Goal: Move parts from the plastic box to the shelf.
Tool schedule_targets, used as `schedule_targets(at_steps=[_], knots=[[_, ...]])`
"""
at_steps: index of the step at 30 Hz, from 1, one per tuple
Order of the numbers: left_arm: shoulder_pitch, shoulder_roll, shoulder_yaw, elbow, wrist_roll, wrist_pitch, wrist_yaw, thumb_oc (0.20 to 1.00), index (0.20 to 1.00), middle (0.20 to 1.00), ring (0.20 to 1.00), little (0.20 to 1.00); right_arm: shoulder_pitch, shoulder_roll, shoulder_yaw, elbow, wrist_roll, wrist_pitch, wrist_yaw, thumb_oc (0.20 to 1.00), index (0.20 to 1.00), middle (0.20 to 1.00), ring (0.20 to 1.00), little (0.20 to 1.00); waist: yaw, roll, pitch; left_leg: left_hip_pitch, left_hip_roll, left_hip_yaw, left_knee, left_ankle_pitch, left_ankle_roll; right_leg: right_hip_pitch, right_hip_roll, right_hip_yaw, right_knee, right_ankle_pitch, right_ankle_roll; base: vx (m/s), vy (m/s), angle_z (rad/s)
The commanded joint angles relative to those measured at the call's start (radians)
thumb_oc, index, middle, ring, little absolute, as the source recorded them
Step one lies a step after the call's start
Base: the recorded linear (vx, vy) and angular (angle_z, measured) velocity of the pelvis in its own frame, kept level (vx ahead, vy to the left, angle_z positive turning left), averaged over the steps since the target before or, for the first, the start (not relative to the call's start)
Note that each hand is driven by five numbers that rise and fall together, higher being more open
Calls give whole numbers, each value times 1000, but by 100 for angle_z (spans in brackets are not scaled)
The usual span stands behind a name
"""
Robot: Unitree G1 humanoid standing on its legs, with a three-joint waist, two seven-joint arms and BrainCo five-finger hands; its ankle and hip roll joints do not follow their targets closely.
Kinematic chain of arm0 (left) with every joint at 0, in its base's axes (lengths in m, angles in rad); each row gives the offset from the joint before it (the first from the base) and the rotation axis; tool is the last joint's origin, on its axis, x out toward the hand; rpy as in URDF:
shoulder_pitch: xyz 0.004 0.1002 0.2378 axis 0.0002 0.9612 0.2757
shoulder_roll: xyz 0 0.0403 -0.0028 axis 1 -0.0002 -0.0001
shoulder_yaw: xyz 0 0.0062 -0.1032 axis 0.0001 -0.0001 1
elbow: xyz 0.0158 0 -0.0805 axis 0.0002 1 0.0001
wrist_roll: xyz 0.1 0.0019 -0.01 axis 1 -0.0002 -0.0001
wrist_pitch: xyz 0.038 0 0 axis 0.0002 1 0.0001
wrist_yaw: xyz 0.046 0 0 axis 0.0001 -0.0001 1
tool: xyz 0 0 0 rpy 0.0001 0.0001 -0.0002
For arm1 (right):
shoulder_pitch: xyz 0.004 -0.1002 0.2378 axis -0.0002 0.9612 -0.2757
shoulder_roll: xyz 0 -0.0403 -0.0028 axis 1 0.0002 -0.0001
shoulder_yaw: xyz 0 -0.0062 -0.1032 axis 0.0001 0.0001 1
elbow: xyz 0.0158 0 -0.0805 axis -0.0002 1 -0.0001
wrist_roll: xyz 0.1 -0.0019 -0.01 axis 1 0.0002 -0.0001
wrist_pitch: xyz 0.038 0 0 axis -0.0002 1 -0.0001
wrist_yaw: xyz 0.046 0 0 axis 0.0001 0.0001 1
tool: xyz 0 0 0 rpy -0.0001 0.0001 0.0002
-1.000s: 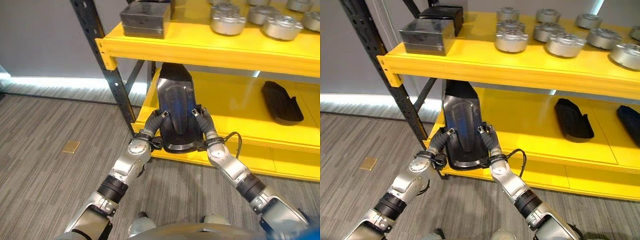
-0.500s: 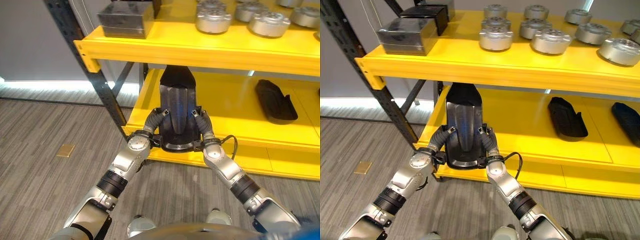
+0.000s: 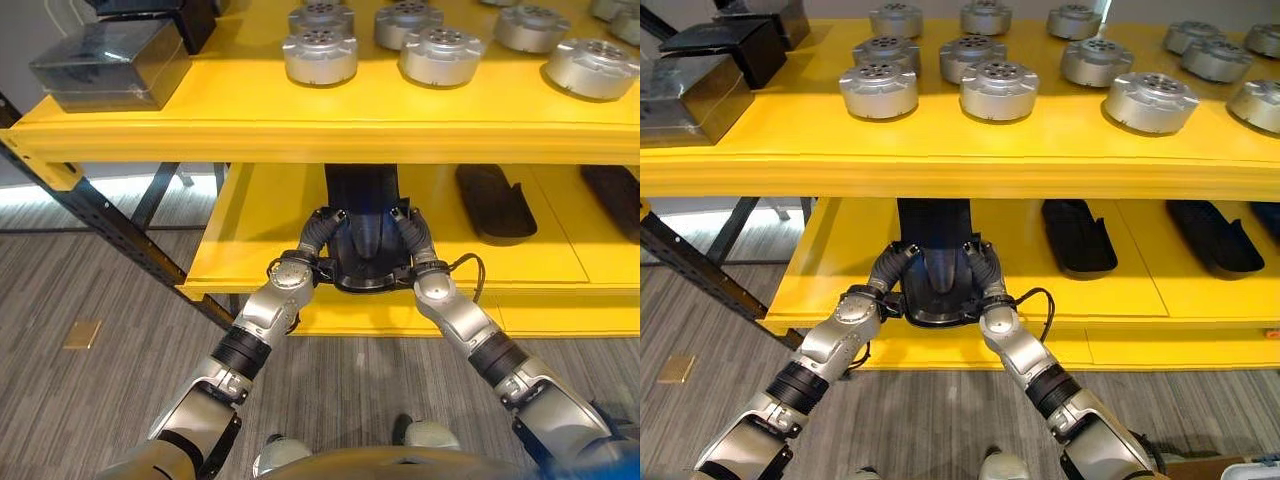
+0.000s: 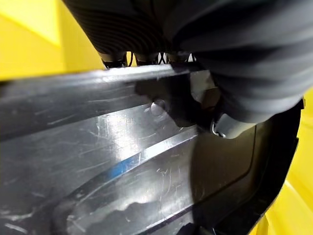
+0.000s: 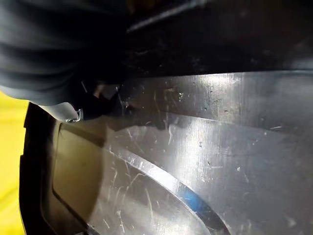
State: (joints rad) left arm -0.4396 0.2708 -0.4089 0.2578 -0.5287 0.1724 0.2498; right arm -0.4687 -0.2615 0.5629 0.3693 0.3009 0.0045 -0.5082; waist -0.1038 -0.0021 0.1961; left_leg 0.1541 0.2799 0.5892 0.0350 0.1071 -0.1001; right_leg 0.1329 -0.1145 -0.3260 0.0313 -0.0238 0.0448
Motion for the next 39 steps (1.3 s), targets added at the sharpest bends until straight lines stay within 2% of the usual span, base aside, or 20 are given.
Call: schedule_targets(at_steps=[1, 4, 7, 12, 16, 17, 20, 22, 27, 33, 39], knots=[[-14, -21, -55, -136, -19, -99, -47, 200, 200, 200, 200, 200, -85, -1, -91, 29, 29, -23, -17, 200, 200, 200, 200, 200, 36, 5, -37, -69, 13, -39, 113, -104, -3, 4, -44, -58, -51, -6, 41, 0, 0, -4], [-14, -21, -55, -136, -19, -99, -47, 200, 200, 200, 200, 200, -85, -1, -91, 29, 29, -23, -17, 200, 200, 200, 200, 200, 36, 5, -37, -69, 13, -39, 113, -104, -3, 4, -44, -58, -51, -6, 41, 79, -24, 0], [-49, -34, -56, -76, -23, -77, -42, 200, 200, 200, 200, 200, -171, -6, -91, 118, 26, 8, 7, 200, 200, 200, 200, 200, 35, -1, -45, -44, 29, -27, 114, -122, -15, 2, -35, -62, -45, -15, 35, 392, -126, 1], [-112, -32, -50, -20, -37, -71, -33, 200, 200, 200, 200, 200, -284, -6, -90, 175, 42, 43, 12, 200, 200, 200, 200, 200, 35, 12, -24, -73, 73, -26, 159, -82, -37, -33, -25, -65, -1, -33, 22, 146, -45, -8], [-218, -21, -52, 63, -57, -93, -10, 200, 200, 200, 200, 200, -419, -3, -86, 251, 39, 42, 18, 200, 200, 200, 200, 200, 33, 23, 21, -126, 97, -37, 191, -64, -51, -101, -21, -57, 44, -52, 15, -74, -12, -4], [-300, -13, -55, 126, -90, -114, -3, 200, 200, 200, 200, 200, -509, -15, -80, 303, 45, 28, 26, 200, 200, 200, 200, 200, 31, 30, 58, -166, 105, -41, 202, -61, -57, -154, -21, -51, 67, -65, 16, -242, -9, -2], [-410, -10, -52, 206, -91, -148, -6, 200, 200, 200, 200, 200, -627, -21, -73, 381, 83, -1, 29, 200, 200, 200, 200, 200, 29, 37, 109, -224, 106, -50, 206, -59, -61, -232, -20, -45, 98, -79, 19, -326, -8, -1], [-495, -13, -61, 258, -126, -164, -13, 200, 200, 200, 200, 200, -715, -34, -64, 454, 92, -45, 31, 200, 200, 200, 200, 200, 33, 41, 156, -277, 107, -57, 210, -58, -65, -300, -24, -52, 128, -86, 21, -312, -42, -1], [-524, -49, -51, 325, -160, -160, 56, 200, 200, 200, 200, 200, -772, -47, -22, 491, 152, -55, 18, 200, 200, 200, 200, 200, 36, 31, 216, -356, 128, -81, 249, -38, -81, -386, -25, -48, 181, -92, 17, -80, -75, 7], [-535, -54, -74, 371, -128, -150, 61, 200, 200, 200, 200, 200, -792, -41, -29, 484, 135, -35, -9, 200, 200, 200, 200, 200, 29, 18, 262, -425, 162, -92, 308, -34, -93, -461, -31, -43, 248, -106, 8, 14, -66, 5], [-535, -49, -77, 380, -122, -149, 51, 200, 200, 200, 200, 200, -787, -33, -38, 466, 93, -16, -40, 200, 200, 200, 200, 200, 21, 11, 289, -453, 174, -98, 334, -32, -99, -503, -26, -35, 281, -112, 4, 41, -44, 0]])
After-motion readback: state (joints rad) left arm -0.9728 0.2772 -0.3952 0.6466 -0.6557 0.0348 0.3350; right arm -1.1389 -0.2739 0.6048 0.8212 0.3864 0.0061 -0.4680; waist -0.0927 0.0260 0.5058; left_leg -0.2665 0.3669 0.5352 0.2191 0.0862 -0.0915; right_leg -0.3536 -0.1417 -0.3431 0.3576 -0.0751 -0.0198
